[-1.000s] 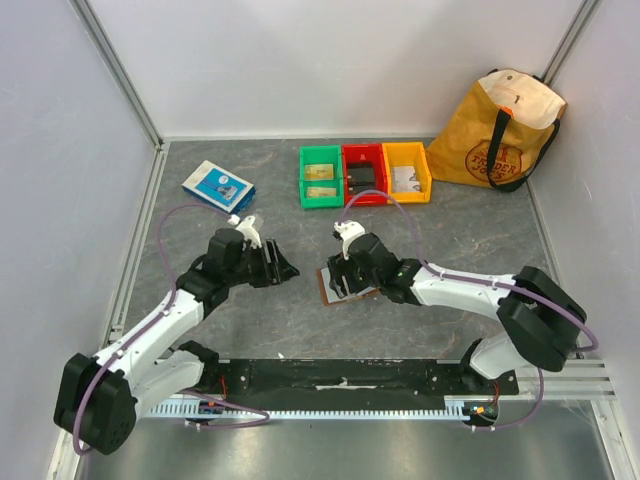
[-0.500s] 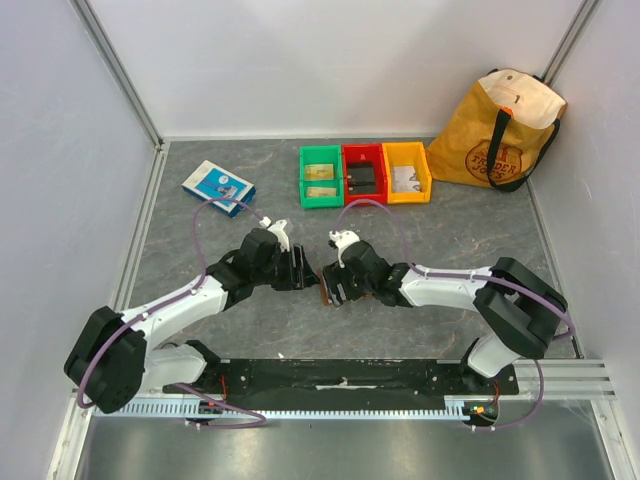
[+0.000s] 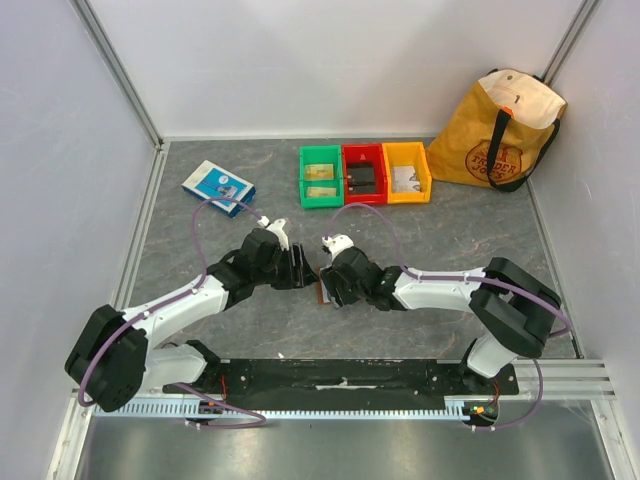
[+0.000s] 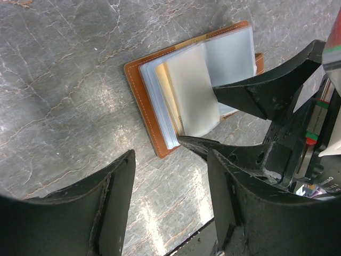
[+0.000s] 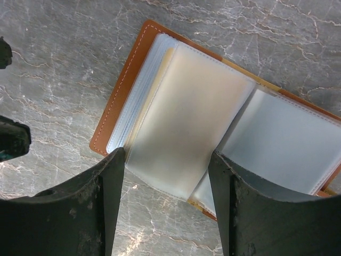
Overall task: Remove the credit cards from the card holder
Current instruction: Remove the credit card from the card holder.
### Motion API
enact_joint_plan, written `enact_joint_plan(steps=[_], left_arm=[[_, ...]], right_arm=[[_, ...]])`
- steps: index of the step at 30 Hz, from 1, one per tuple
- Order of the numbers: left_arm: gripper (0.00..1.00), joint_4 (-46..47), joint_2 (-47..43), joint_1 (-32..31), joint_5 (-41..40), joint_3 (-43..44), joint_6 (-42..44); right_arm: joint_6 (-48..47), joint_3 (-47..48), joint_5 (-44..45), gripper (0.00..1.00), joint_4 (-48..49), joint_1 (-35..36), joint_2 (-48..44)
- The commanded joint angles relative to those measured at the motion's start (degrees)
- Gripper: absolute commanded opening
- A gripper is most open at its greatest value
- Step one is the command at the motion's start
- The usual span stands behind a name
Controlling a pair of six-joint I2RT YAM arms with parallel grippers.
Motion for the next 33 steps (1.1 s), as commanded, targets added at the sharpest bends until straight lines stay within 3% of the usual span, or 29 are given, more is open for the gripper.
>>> enact_joint_plan(steps=[1,7,16,33], left_arm=[[0.62,2.92,0.42,-0.23,-0.38,0.67,-1.57],[0.62,7.56,1.21,-0.23,1.47,0.24,-4.29],[0.62,16.45,5.25,-0.31,4.63,-0.47,-10.45],[0.57,26.13,17.9,-2.07,7.98,2.25,-16.51]], right_arm=[[-0.22,0.51,-1.64,0.63,-0.97,0.02,-1.65],[2.85,-3.52,-10.59,0.59,5.18,-4.36,-3.32],[9.71,-12.67,-30.02,0.58,22.84,-13.6,-2.8],[13.58,-16.72,-36.54,0.58,31.64,-17.47,-0.42]])
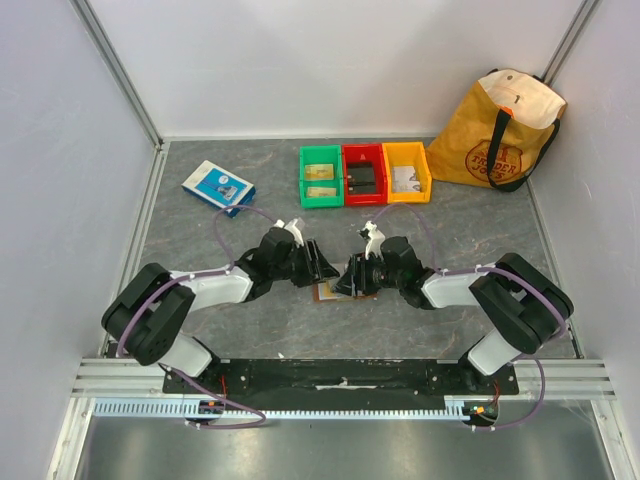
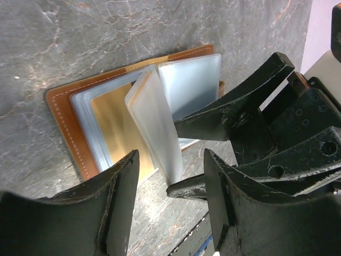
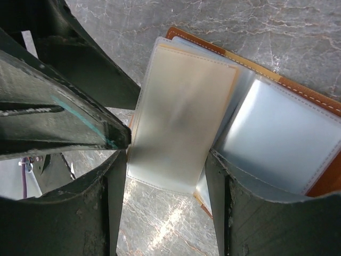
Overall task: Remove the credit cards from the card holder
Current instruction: Remove the credit card from the card holder.
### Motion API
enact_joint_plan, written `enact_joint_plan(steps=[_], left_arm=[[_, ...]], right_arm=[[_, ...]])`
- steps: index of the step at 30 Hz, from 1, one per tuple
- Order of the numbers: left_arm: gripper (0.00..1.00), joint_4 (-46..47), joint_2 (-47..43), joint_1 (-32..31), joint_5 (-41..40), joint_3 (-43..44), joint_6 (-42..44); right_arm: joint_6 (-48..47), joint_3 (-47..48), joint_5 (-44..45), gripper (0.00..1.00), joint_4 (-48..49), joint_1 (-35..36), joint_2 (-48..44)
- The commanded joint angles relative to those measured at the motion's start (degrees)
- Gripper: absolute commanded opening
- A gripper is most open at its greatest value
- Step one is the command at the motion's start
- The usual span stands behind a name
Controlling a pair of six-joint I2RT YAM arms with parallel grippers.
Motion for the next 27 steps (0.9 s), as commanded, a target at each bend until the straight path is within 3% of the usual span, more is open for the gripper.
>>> enact_joint_plan(steps=[1,4,10,15,22,27], left_arm=[[0.57,5.41,2.13,-1.37,1.83,2.73,-3.18],[0.5,5.93,3.01,-1.64,2.01,3.44,-3.53],[0.45,6.2,1.87,-1.81,2.62,4.14,-3.36],[0.45,6.29,2.57,-2.69,4.03,5.9,-3.18],[0.45,6.99,6.16,-4.71,4.47,9.67,-3.01],[0.45,7.17,9.95,-5.5,4.91,11.7,-3.01]], right_arm=[[0.75,-0.85,-2.18,0.58,1.37,-0.07,0.82],[0.75,-1.02,-2.36,0.6,1.29,-0.07,0.3],[0.84,-0.94,-0.17,0.79,-1.78,-0.07,-4.88],[-2.05,0.56,7.29,0.92,-9.77,-0.07,-12.17],[-3.82,-1.55,19.51,0.91,-16.46,-0.07,-22.45],[-5.04,-3.04,22.34,0.85,-18.83,-0.07,-27.82]])
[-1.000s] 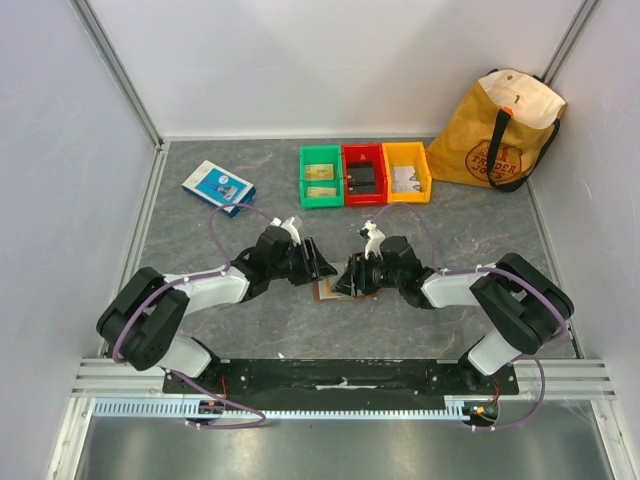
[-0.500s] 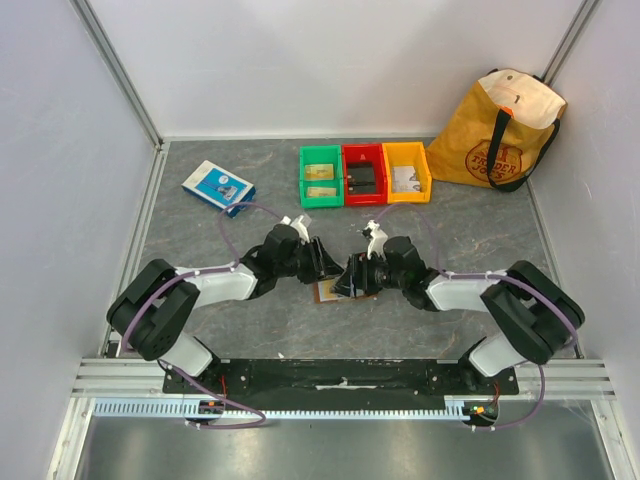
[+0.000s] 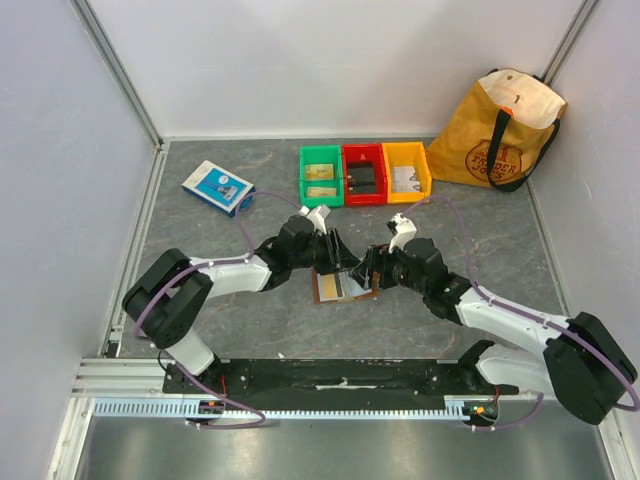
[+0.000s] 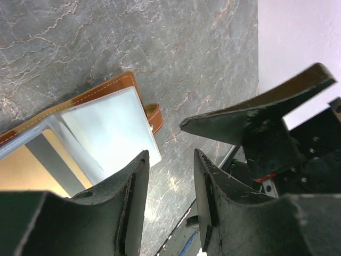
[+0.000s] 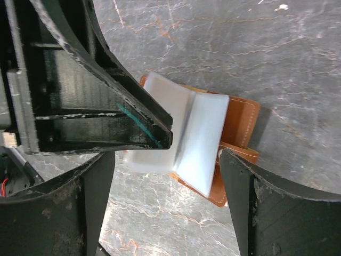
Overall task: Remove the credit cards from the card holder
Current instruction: Remove the credit card from the card holder.
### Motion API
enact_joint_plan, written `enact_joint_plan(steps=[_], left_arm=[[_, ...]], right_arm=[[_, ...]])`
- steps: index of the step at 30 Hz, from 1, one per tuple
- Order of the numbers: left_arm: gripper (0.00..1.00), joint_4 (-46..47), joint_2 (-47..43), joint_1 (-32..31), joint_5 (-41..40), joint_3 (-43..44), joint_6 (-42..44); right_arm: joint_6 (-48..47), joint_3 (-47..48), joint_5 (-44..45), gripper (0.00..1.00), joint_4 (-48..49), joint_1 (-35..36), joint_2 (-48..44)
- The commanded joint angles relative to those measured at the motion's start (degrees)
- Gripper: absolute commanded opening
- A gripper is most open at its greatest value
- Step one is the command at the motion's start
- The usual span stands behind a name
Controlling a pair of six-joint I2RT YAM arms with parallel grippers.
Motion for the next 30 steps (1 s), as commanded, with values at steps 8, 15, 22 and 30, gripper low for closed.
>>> enact_joint_plan(steps=[8,15,22,30], left_arm=[[0.46,1.61,5.89,-1.18,2.42,4.76,-0.54],[0.49,-8.39,-6.4,0.66,-8.29,-0.41,6.49],[0.5,-20.52,-20.02,4.44,-18.92,-9.11,13.87],[0.5,-24.66,-28.83,6.73,-19.72,-15.62,13.44]], right_arm=[[-3.43,-1.26,2.52,0.81,-2.52,-0.07,-4.43],[-8.17,1.29,-1.1,0.79,-3.3,1.59,-0.92],[-17.23,8.76,8.98,0.78,-7.7,12.22,7.25],[-23.03,15.53,12.25,0.68,-7.26,17.32,16.92]])
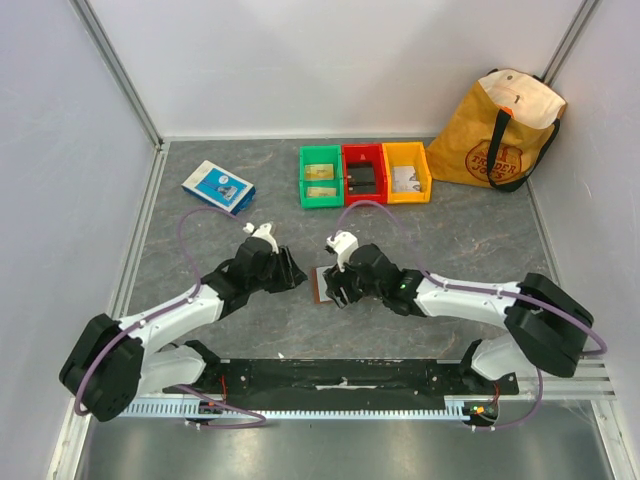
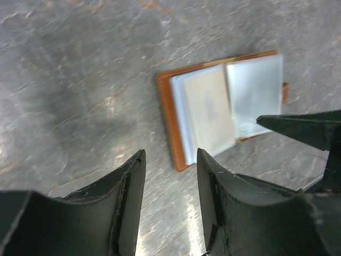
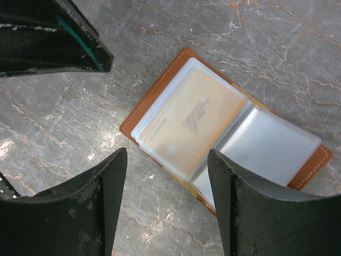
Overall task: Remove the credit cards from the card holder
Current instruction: Remove the credit card from the card holder.
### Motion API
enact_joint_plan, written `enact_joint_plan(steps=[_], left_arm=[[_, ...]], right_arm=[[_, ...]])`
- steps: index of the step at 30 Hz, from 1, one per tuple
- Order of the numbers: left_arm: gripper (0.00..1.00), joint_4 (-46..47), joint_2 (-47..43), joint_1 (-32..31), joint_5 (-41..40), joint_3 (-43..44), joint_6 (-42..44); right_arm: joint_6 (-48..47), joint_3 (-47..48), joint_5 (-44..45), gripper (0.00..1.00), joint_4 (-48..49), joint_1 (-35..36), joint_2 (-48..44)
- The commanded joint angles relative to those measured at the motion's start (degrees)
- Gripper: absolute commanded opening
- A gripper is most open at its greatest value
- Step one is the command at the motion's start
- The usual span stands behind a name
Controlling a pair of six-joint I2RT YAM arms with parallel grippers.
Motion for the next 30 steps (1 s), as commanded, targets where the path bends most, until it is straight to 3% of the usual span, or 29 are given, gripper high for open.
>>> enact_joint_plan(steps=[1,12,16,21,30], left_arm=[[0.5,-2.35,-3.81,0.9,-2.61,-2.79,2.16],[0.5,-0.59,-3.99,0.9,-1.03,-3.5,1.81],[0.5,0.11,-3.28,0.98,0.46,-3.24,1.81],[0.5,1.08,-2.49,0.99,2.57,-2.71,1.46],[0.5,4.59,0.49,0.9,8.11,-0.17,0.49]], right_arm=[[-5.07,4.64,3.99,0.68,0.3,2.01,4.36],[-5.51,6.41,10.06,0.65,-1.8,3.94,12.28],[-5.07,5.01,11.29,0.53,-1.89,3.94,12.54],[-4.98,4.56,7.61,0.28,-1.63,3.68,12.54],[0.1,1.85,-5.04,0.24,2.67,-2.2,9.21]])
